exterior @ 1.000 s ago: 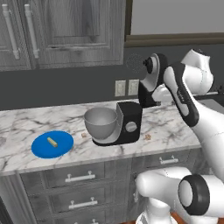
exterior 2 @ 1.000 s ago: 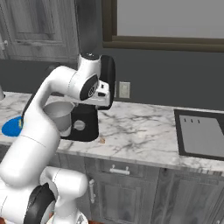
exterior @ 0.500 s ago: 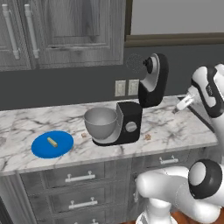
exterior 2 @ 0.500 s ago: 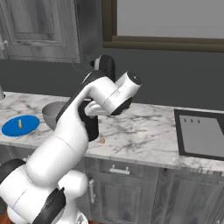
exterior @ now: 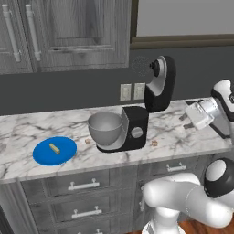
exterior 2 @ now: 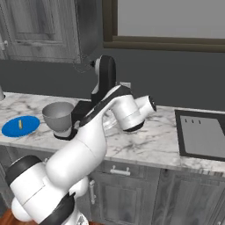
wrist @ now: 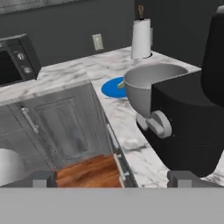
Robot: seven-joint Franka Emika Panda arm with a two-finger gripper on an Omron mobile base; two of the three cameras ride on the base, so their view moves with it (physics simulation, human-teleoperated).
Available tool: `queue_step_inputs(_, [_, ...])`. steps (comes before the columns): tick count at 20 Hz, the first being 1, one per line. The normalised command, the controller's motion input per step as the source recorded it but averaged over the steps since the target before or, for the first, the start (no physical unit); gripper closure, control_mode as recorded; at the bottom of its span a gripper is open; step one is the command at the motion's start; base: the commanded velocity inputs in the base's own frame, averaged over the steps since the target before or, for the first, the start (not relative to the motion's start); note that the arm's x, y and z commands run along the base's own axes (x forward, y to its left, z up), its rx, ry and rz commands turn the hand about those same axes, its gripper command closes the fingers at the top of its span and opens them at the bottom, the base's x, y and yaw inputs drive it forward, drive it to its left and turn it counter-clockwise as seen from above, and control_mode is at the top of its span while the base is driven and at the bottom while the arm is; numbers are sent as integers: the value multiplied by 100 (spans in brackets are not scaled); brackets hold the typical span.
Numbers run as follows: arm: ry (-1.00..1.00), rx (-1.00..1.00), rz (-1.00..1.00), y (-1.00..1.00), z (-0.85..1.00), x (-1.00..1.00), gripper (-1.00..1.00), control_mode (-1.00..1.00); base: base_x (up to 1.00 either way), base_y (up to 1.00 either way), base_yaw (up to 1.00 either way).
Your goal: Add butter and sugar cubes to the stand mixer bowl and then turn on the stand mixer to begin making frosting.
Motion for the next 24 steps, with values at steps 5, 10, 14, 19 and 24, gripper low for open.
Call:
queue_step_inputs(5, [-22,15,5,6,-33,0,-100,-100,0,0,0])
queue_step_inputs(10, [-12,8,0,18,-31,3,-100,-100,0,0,0])
queue_step_inputs(14, [-5,1,0,15,-25,19,-100,-100,0,0,0])
queue_step_inputs(19, [0,0,0,4,-24,39,-100,-100,0,0,0])
queue_step_inputs(24, [0,0,0,2,-37,35,-100,-100,0,0,0])
